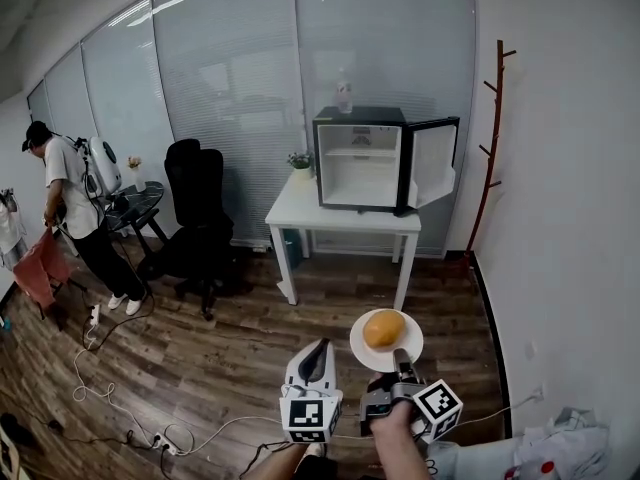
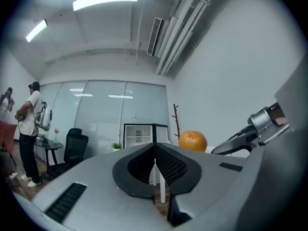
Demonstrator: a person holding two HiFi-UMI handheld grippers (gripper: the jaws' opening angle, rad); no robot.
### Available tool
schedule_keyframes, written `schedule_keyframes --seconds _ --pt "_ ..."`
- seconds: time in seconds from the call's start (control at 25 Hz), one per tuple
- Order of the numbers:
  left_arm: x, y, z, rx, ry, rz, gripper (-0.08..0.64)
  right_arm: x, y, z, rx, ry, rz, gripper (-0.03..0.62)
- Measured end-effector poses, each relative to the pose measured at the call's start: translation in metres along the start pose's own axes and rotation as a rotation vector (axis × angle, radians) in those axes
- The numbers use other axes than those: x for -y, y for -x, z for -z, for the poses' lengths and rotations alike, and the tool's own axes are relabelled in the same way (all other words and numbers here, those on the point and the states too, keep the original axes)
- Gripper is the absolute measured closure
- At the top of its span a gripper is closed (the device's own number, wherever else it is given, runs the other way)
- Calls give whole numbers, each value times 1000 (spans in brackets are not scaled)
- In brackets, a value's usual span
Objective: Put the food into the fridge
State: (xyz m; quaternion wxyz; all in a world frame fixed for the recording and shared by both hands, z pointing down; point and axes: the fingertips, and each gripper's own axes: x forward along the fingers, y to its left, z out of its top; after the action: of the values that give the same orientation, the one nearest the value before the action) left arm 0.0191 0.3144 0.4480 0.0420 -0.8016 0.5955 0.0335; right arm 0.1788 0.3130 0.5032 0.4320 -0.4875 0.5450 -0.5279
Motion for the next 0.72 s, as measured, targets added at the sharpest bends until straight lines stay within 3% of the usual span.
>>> schedule_keyframes --seconds 0.32,0.44,0.72 --pt "-33 -67 19 -1 -19 10 529 -2 -73 4 9 22 14 549" --pt "-57 -100 17 11 -45 13 531 -10 -115 12 12 33 15 549" --pt "-124 -180 9 26 -23 28 531 -31 -215 36 28 45 15 549"
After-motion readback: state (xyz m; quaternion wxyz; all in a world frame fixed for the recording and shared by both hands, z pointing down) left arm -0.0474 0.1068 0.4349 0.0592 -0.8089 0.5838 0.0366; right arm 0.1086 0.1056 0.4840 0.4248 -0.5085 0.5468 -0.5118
